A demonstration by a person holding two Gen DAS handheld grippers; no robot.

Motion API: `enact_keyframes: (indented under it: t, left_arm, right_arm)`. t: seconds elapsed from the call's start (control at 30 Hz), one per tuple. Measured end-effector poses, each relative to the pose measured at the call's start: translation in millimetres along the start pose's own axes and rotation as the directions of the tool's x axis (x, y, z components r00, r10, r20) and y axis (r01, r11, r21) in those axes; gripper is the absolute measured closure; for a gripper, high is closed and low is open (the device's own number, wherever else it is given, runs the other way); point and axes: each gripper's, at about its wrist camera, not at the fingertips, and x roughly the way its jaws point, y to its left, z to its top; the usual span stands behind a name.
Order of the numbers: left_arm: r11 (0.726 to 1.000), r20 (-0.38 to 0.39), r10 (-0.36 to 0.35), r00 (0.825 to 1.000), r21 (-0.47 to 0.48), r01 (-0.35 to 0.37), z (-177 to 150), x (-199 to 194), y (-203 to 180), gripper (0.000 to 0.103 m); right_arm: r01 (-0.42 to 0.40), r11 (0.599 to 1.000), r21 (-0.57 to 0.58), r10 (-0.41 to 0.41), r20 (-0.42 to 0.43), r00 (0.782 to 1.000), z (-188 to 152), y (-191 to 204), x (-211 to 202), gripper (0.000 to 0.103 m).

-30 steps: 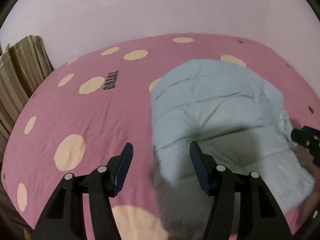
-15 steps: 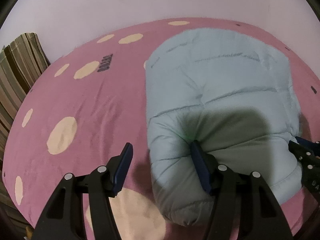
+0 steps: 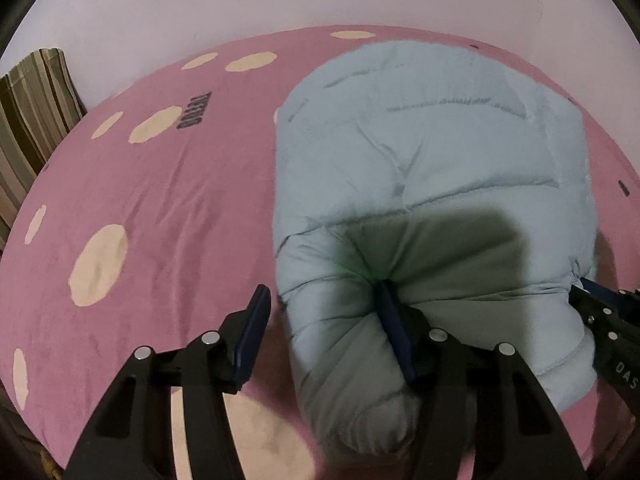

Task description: Fold large clothes

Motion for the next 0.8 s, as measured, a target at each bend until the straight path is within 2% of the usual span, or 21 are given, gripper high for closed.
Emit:
enact_keyframes:
  t: [0.07, 0.1, 0.17, 0.2, 0.3, 0.4, 0.57, 0.8]
  left_arm:
    - [1.0, 0.008, -0.003, 1.0, -0.013, 0.003, 4, -13, 6, 0.047]
    - [1.0, 0.039, -0.002, 0.999, -0.025, 0.003, 10, -26, 12, 0.047]
    - [0.999, 0.09, -0.003, 0.996, -0.036, 0.006, 22, -41, 19, 0.047]
    - [0.999, 0.108, -0.008, 0.994, -0.041, 0.013, 31, -45, 22, 0.047]
    - [0.999, 0.13, 0.006, 0.992, -0.037, -0.001, 55, -39, 23, 0.047]
    - [0.999, 0.131, 0.04, 0.991, -0.005, -0.04, 78, -19, 13, 0.047]
    - [0.997, 0.057, 0.051, 0.997, 0.051, -0.054, 87, 19, 0, 0.047]
    - [0.987, -0.018, 0.103, 0.995, 0.129, -0.1, 81, 61, -15, 0.048]
  right_arm:
    - [0.005, 1.0, -0.003, -0.005, 0.009, 1.0, 0, 0, -13, 0.082]
    - [0.002, 1.0, -0.003, -0.002, 0.02, 1.0, 2, -1, -23, 0.081]
    - [0.001, 1.0, -0.004, -0.001, 0.078, 0.997, 10, -2, -45, 0.079]
    - [0.003, 1.0, -0.001, -0.003, 0.113, 0.994, 18, -4, -56, 0.075]
    - [0.003, 1.0, 0.003, -0.003, 0.19, 0.982, 47, -7, -68, 0.073]
    - [0.011, 1.0, 0.012, -0.013, 0.211, 0.977, 72, -12, -56, 0.073]
    - [0.03, 0.999, 0.019, -0.032, 0.136, 0.99, 93, -26, -6, 0.073]
    - [0.029, 0.999, 0.014, -0.029, 0.013, 0.999, 88, -30, 48, 0.071]
